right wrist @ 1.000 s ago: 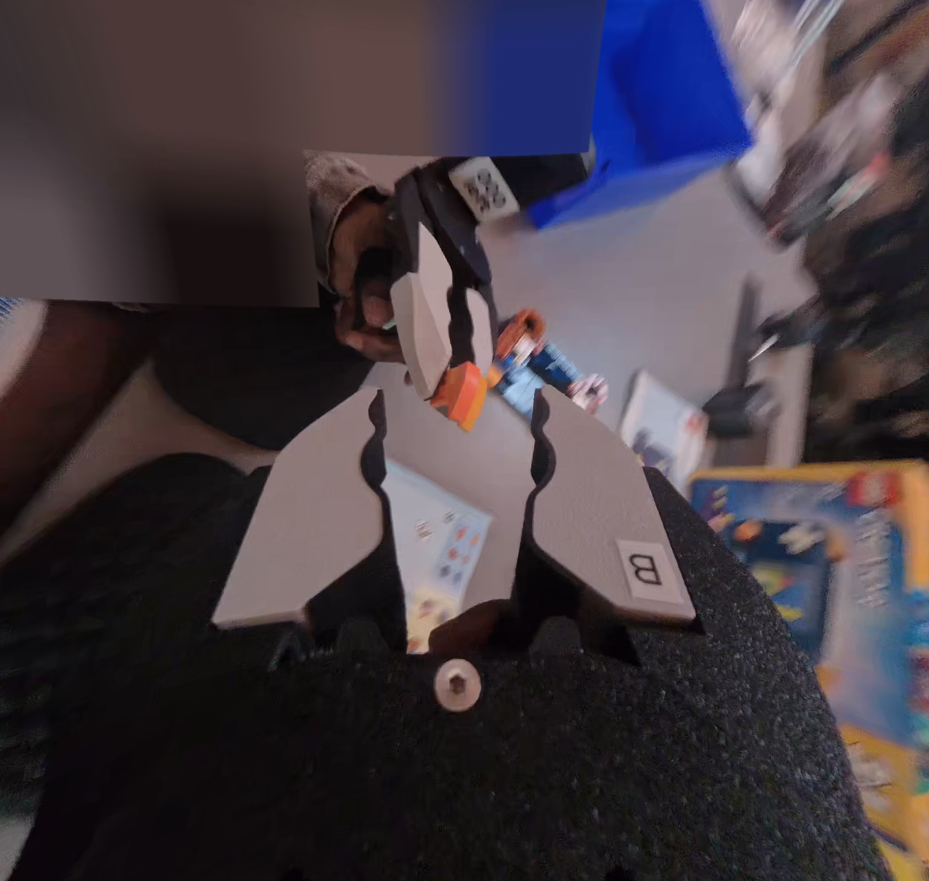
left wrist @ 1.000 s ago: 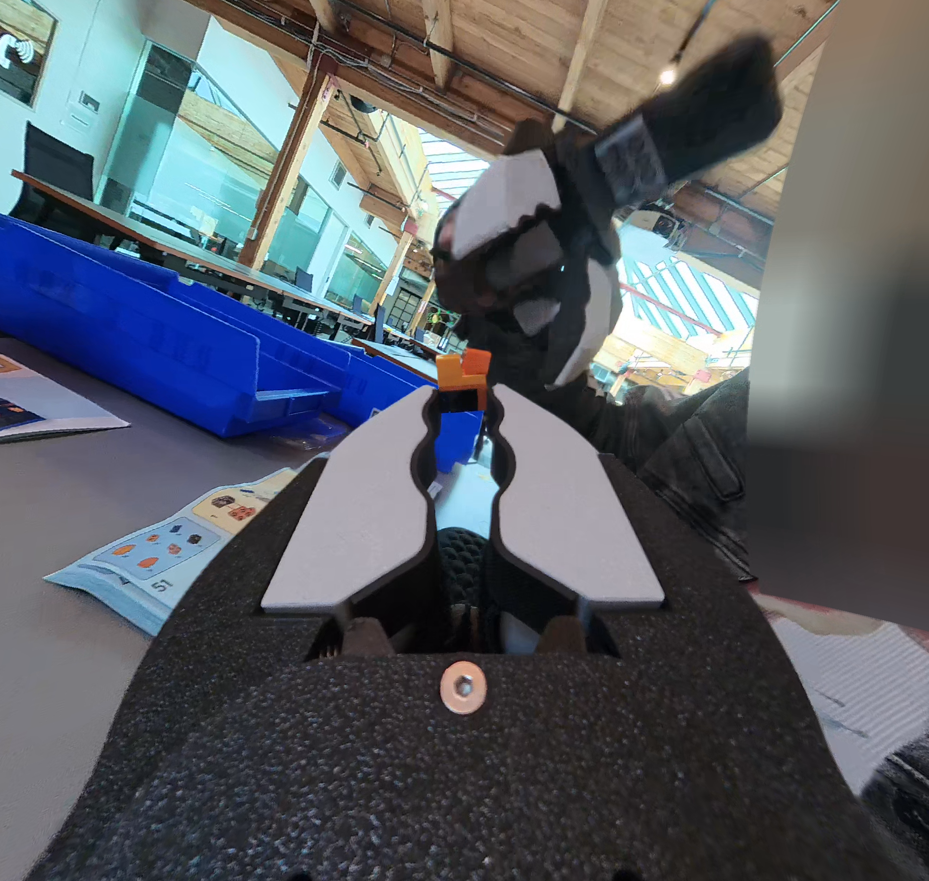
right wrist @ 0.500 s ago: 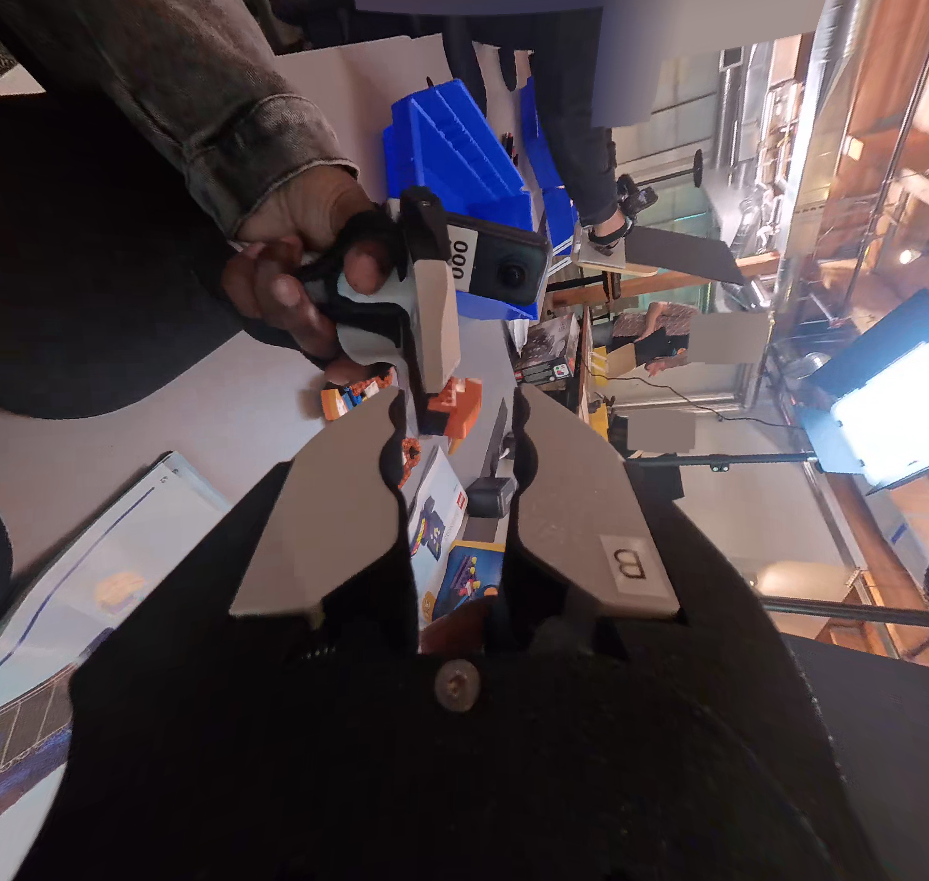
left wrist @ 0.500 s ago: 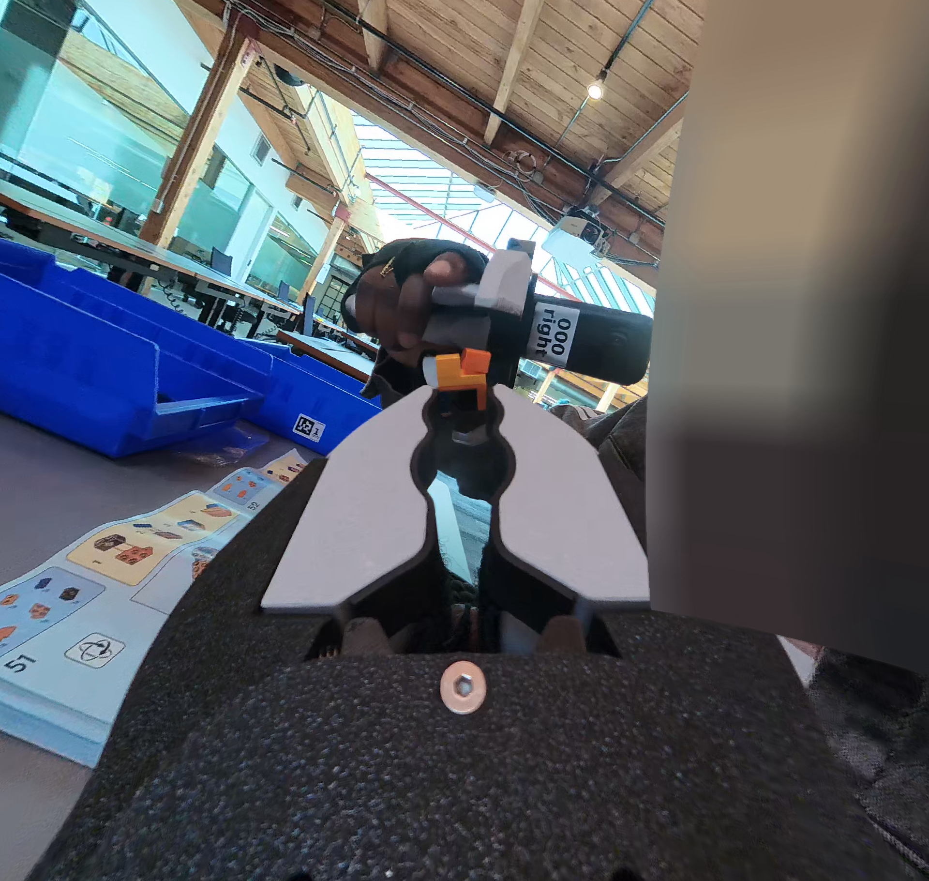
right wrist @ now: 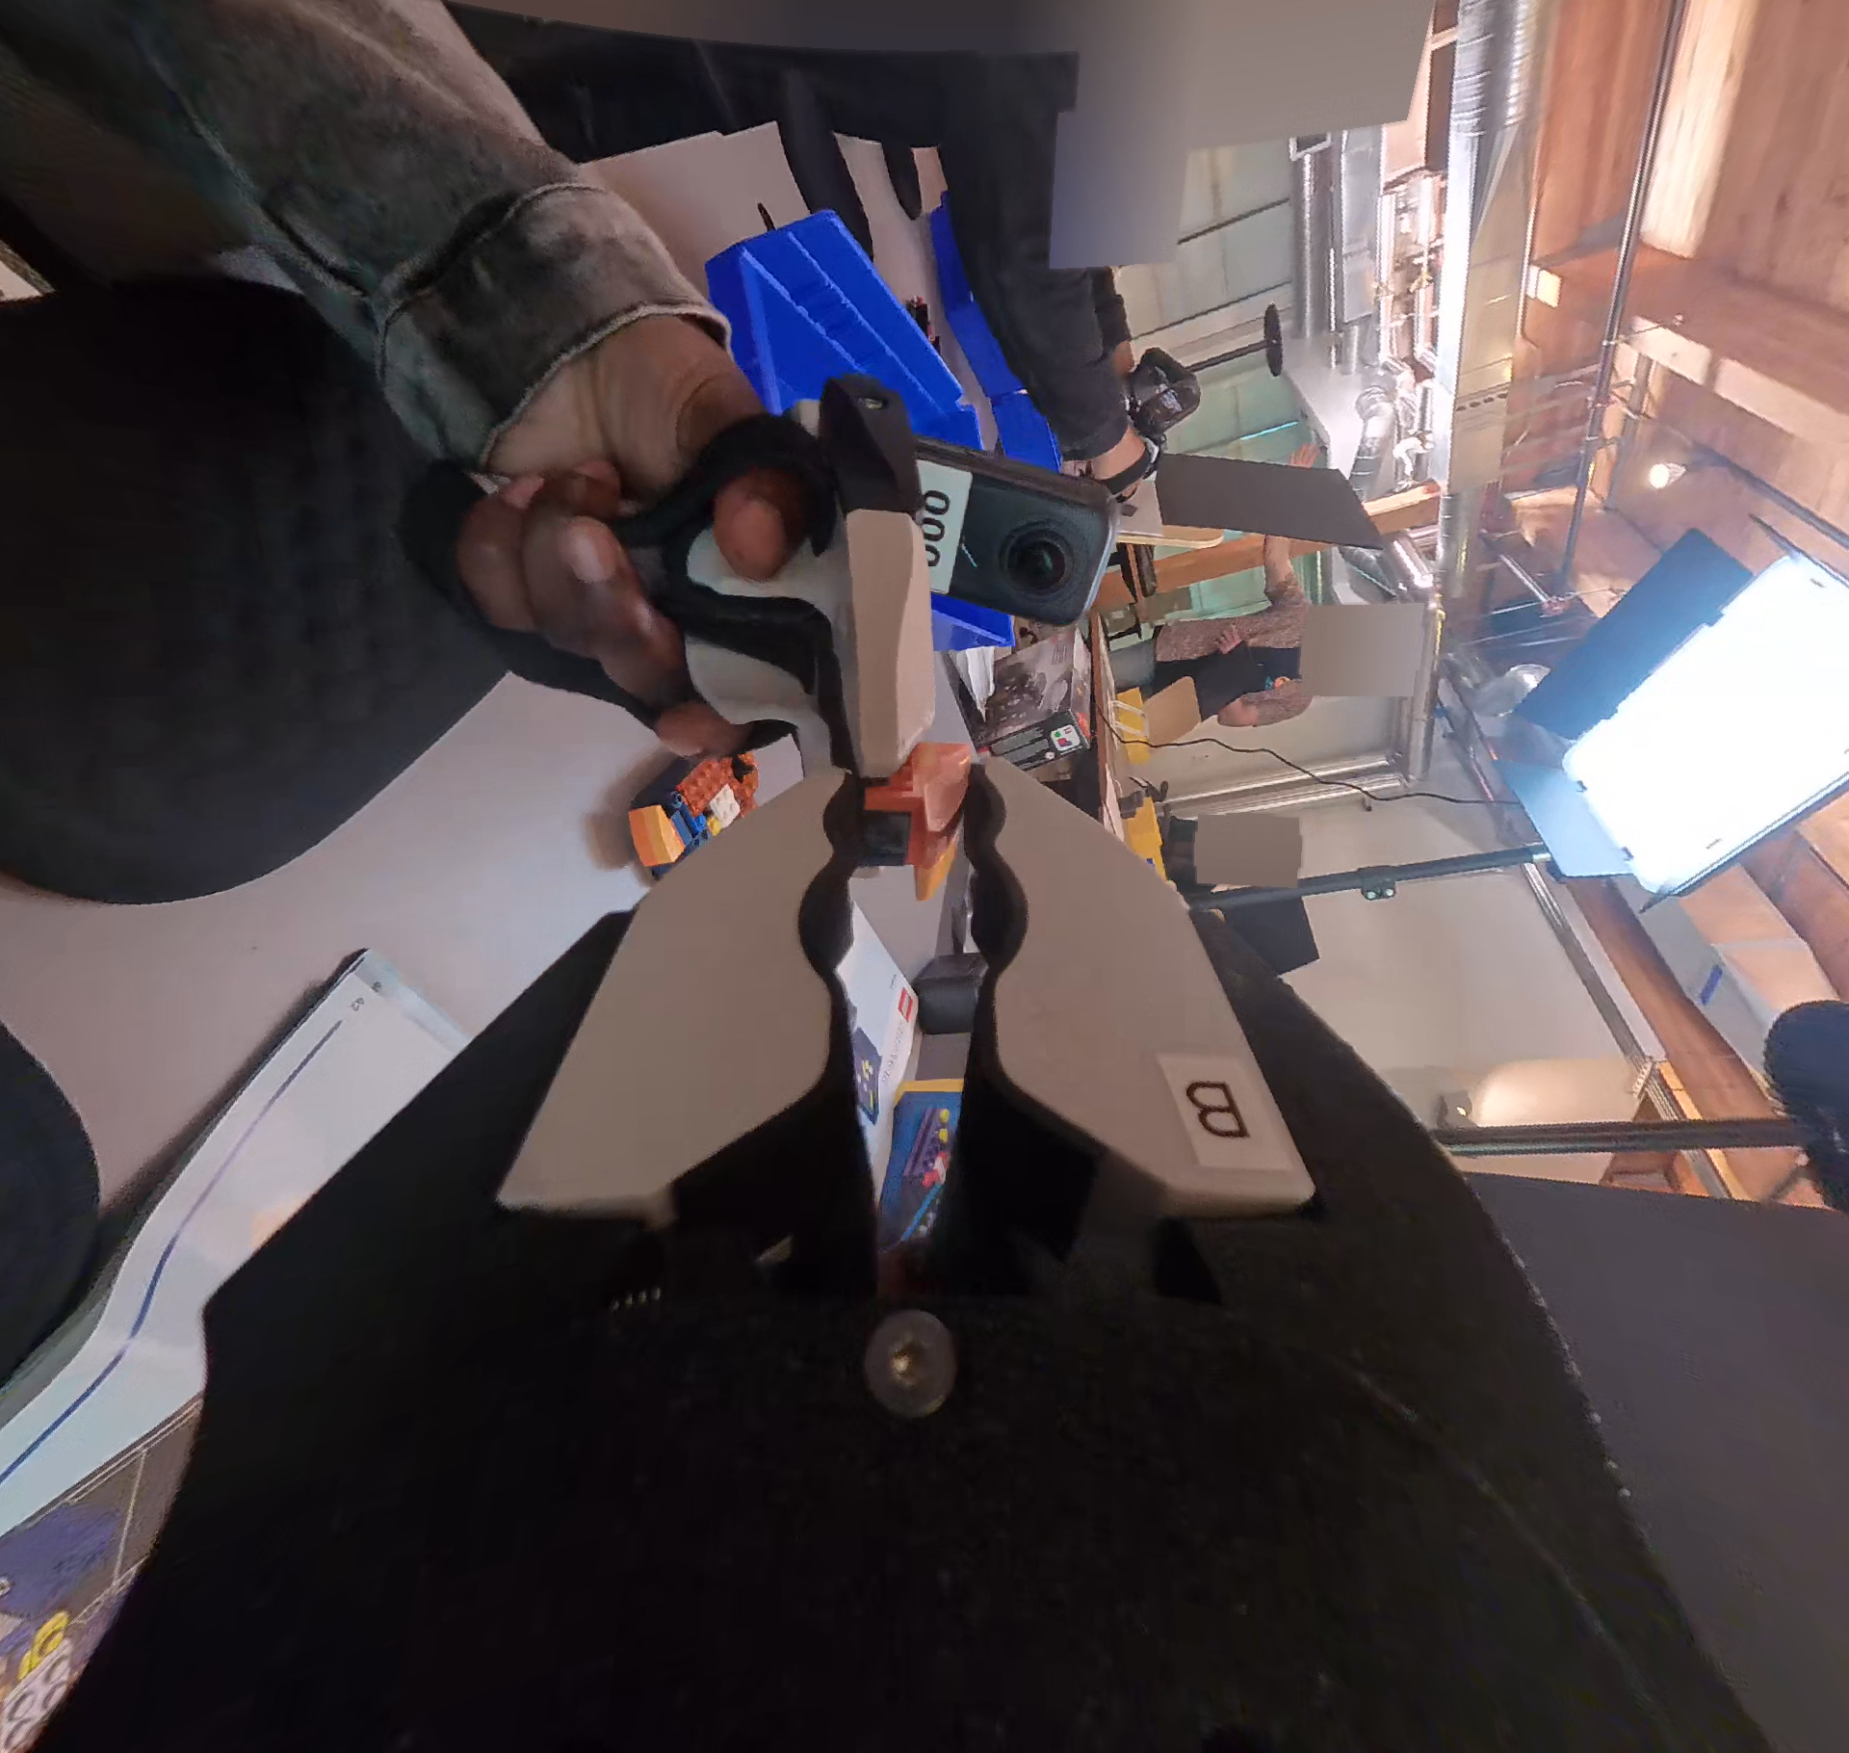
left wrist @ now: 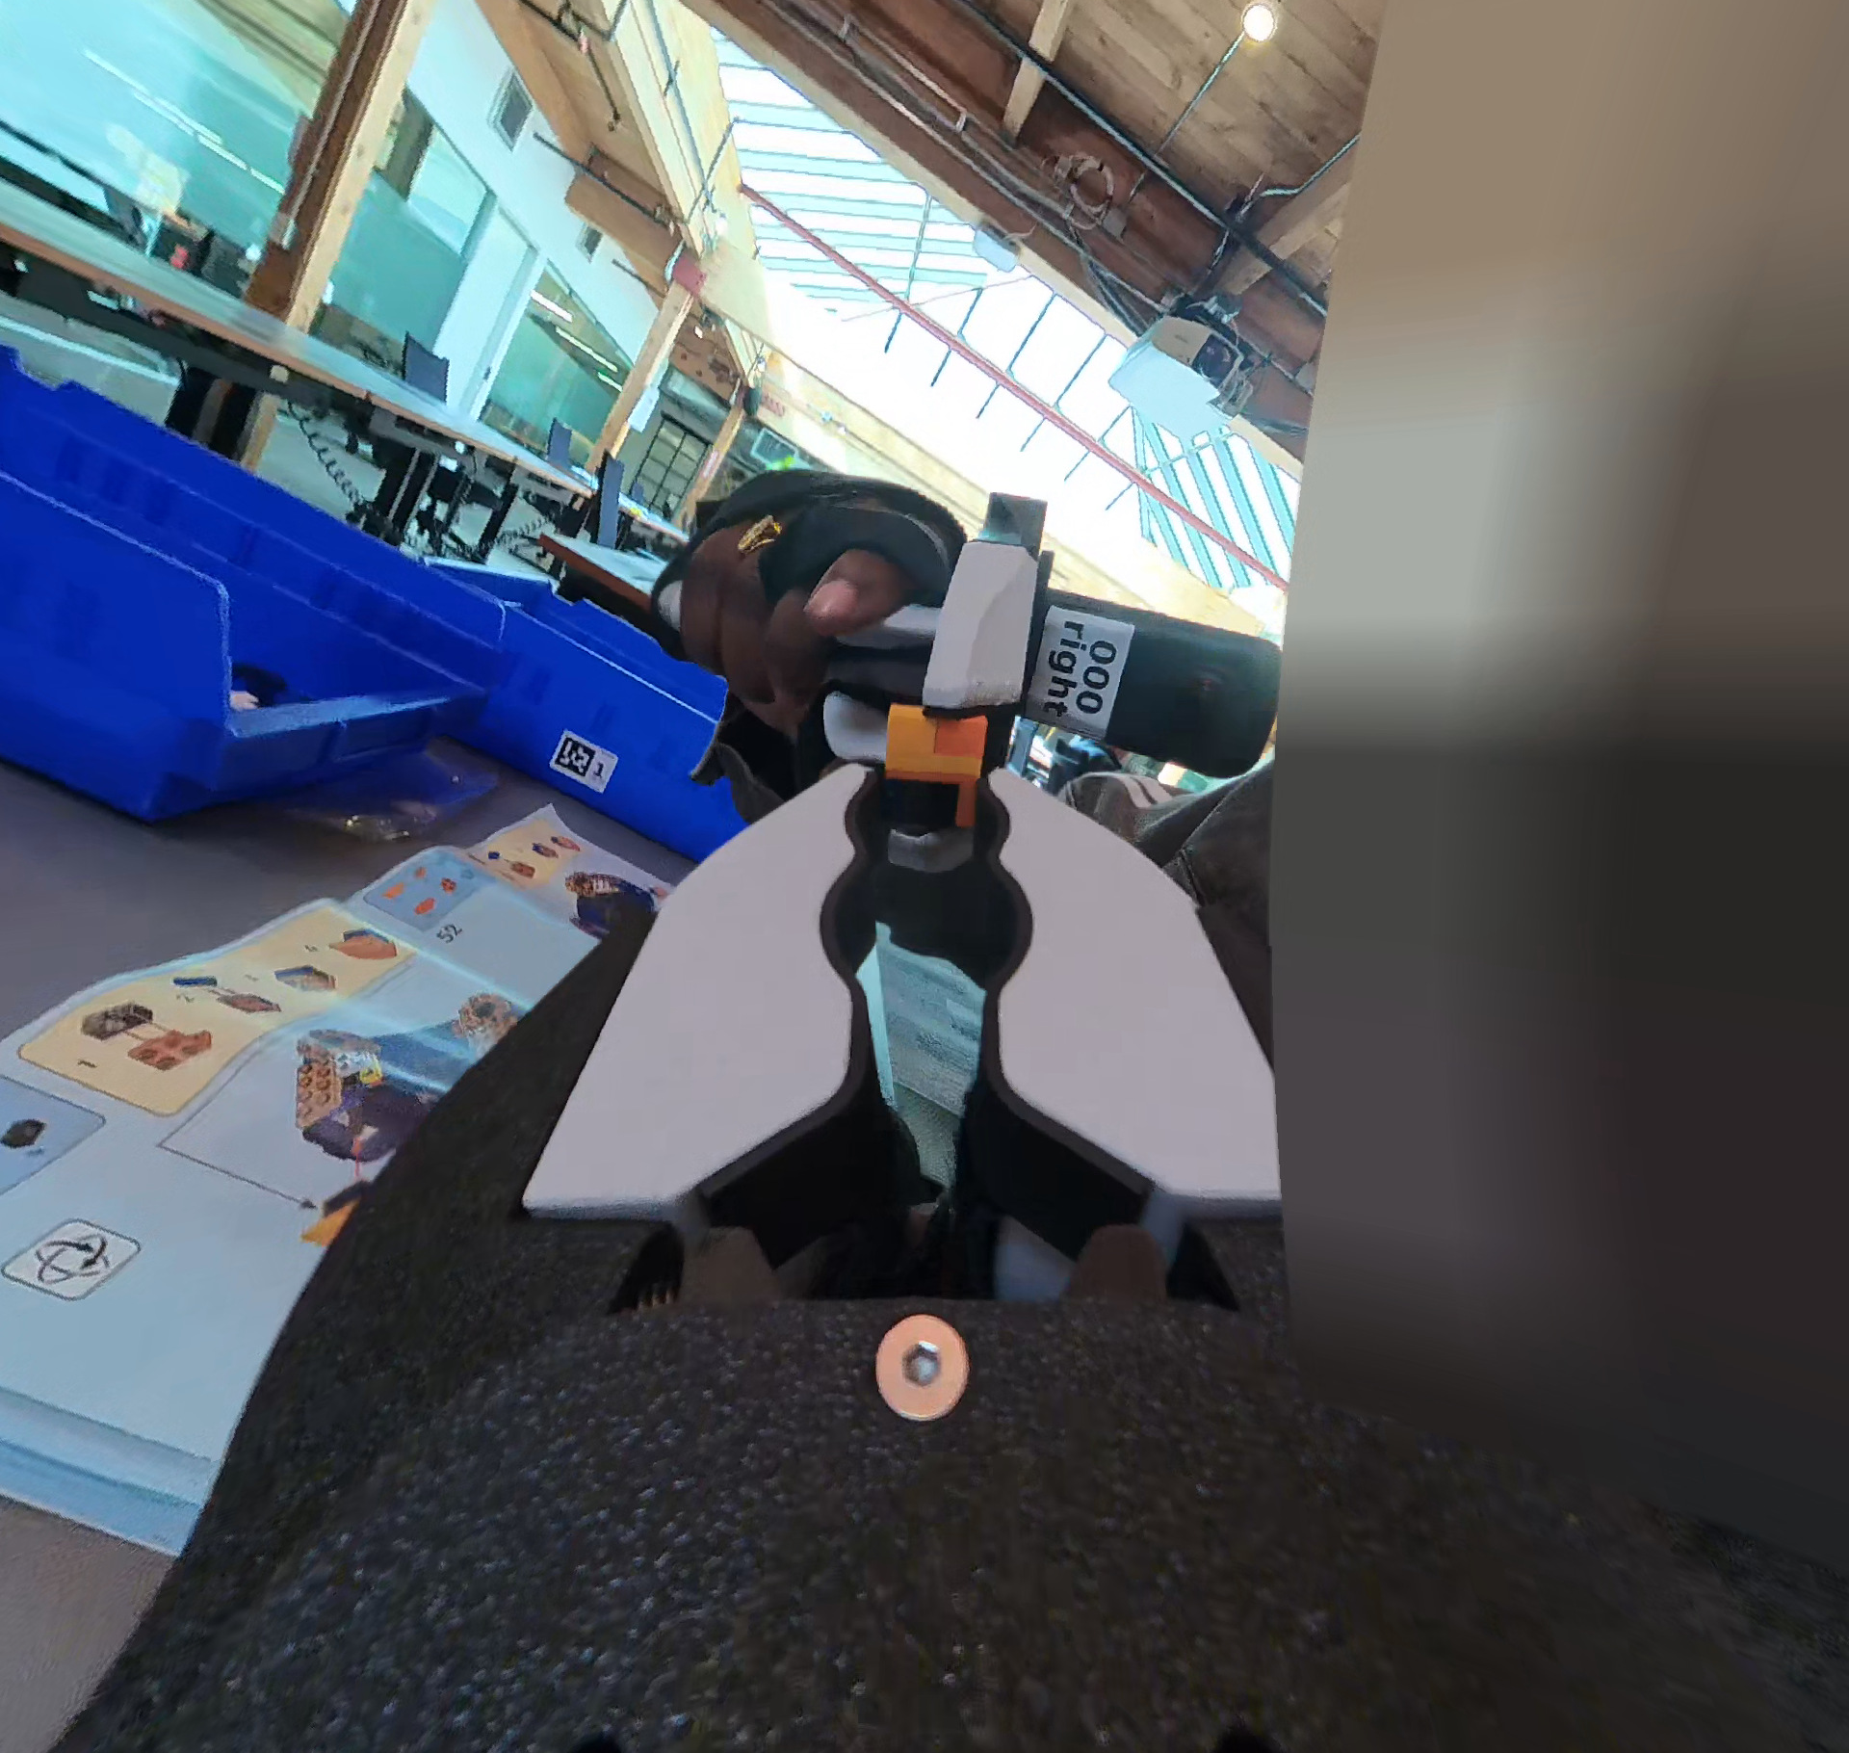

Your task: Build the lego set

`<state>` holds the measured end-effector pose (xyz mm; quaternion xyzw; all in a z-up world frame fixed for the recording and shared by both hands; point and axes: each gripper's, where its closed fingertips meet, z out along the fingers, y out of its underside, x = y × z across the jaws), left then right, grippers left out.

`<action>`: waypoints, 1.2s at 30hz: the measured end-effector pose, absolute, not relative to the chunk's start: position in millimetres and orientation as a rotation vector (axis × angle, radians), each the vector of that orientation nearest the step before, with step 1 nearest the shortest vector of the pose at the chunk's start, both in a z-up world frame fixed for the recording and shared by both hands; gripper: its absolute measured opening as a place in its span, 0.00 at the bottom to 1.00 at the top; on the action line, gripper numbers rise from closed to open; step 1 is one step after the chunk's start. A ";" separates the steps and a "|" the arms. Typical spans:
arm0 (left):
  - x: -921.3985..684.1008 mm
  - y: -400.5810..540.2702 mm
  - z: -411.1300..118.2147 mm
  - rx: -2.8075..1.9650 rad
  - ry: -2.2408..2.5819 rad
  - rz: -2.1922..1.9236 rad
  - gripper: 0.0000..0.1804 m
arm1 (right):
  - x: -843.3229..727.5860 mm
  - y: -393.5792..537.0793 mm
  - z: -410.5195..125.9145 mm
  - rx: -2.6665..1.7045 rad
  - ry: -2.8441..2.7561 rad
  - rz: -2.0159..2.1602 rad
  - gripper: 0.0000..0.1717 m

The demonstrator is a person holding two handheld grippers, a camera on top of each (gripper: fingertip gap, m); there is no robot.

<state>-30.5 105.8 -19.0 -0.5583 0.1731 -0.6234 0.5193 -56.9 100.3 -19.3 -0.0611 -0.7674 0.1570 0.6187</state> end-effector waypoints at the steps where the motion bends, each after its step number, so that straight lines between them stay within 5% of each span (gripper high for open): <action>1: -28.8 105.3 -20.3 -1.354 0.419 -1.512 0.09 | -55.3 100.0 -20.4 -0.143 -1.762 0.356 0.12; 9: -12.8 101.5 -29.9 -1.431 0.557 -1.396 0.09 | -38.2 96.7 -26.4 -0.165 -1.642 0.443 0.12; 12: -4.6 98.0 -31.6 -1.441 0.632 -1.313 0.09 | -29.4 99.8 -17.7 -0.224 -1.490 0.556 0.27; 17: 3.1 98.4 -36.7 -1.463 0.629 -1.362 0.09 | -26.3 91.9 -30.7 -0.136 -1.536 0.461 0.12; 24: 4.3 110.7 -37.8 -1.472 0.488 -1.490 0.09 | -25.7 108.3 -35.2 -0.316 -1.556 0.549 0.12; 28: -2.5 111.7 -38.5 -1.443 0.458 -1.532 0.30 | -23.2 124.5 -30.0 -0.513 -1.485 0.761 0.12; 36: -16.6 121.3 -45.7 -1.395 0.343 -1.458 0.23 | -11.5 138.9 -23.0 -0.634 -1.308 1.070 0.12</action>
